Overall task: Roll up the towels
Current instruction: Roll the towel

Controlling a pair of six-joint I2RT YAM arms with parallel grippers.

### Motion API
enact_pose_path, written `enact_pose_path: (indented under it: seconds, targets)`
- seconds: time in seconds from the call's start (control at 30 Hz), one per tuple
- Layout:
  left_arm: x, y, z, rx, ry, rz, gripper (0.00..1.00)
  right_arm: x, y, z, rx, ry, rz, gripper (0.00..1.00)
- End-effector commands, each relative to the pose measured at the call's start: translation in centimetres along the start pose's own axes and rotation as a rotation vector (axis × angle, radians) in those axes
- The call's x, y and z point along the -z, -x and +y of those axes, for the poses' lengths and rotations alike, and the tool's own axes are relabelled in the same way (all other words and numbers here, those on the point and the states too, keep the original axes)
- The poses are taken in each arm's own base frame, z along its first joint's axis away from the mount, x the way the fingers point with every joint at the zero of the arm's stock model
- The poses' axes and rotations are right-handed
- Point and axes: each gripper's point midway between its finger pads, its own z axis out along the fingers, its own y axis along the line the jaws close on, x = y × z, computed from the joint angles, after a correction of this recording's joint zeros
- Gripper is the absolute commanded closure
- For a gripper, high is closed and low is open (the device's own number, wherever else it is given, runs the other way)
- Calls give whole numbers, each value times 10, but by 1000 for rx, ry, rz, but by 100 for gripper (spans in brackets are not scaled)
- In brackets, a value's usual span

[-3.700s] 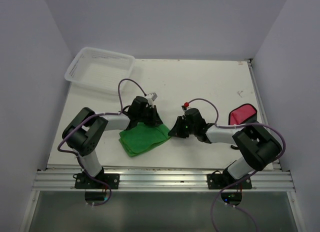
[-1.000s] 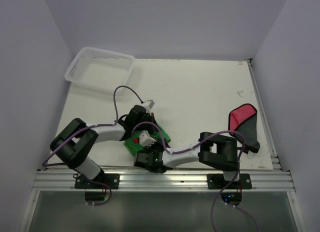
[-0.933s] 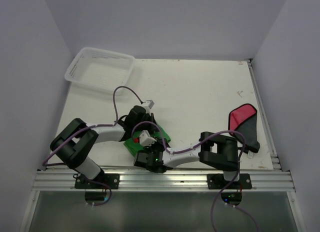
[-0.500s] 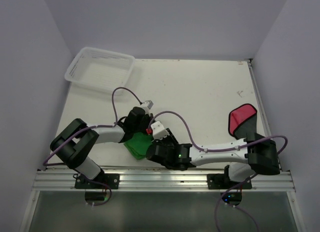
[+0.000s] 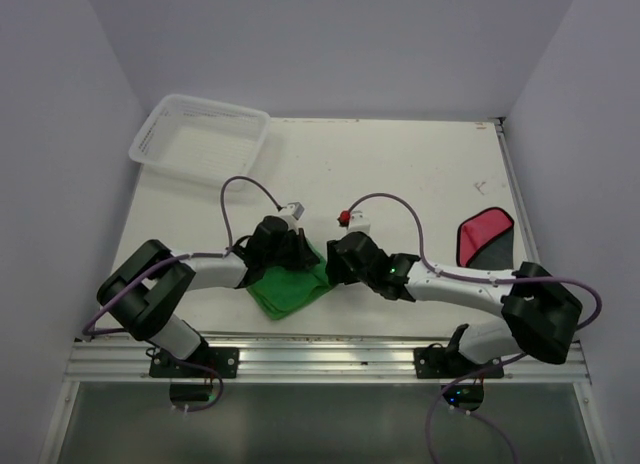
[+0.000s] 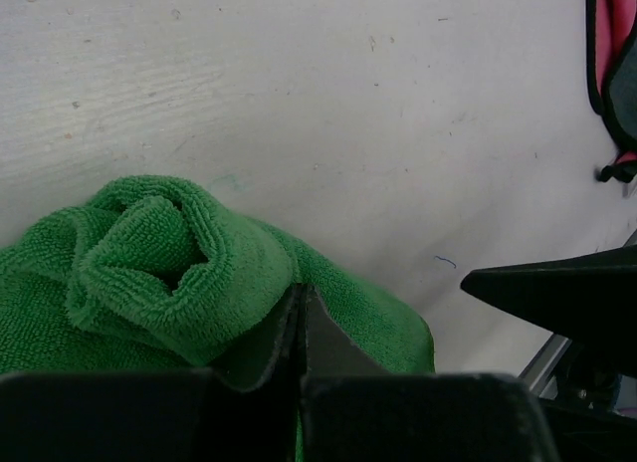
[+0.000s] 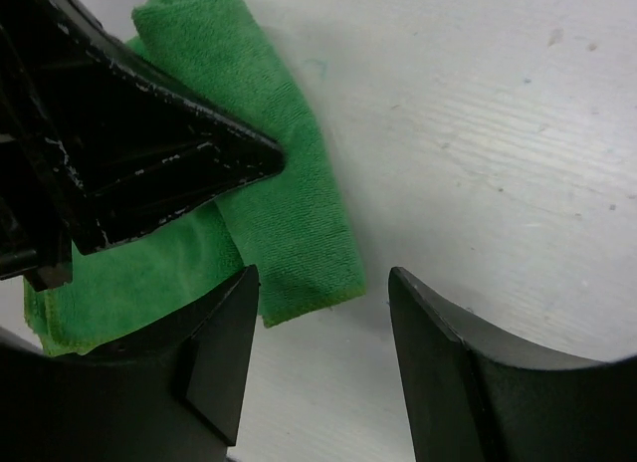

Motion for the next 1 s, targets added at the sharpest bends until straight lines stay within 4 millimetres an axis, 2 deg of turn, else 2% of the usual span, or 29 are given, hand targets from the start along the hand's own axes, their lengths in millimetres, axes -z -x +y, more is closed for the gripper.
enact_pose_path:
  seconds: [0.0, 0.23, 0.47, 0.67, 0.73, 0.97]
  targets:
    - [5, -23, 25, -5, 95, 55, 100, -7, -2, 39, -69, 152, 64, 41]
    - [4, -28, 27, -4, 94, 69, 100, -32, -14, 25, -111, 97, 113, 39]
    - [4, -27, 26, -3, 88, 70, 100, -44, -31, 15, -96, 41, 168, 39]
    - [4, -28, 26, -7, 85, 74, 100, -49, -49, 20, -107, 80, 233, 44]
    - [4, -27, 25, -7, 85, 74, 100, -50, -49, 27, -114, 112, 233, 47]
    - [9, -26, 25, -9, 94, 63, 100, -50, -55, 25, -114, 113, 248, 50]
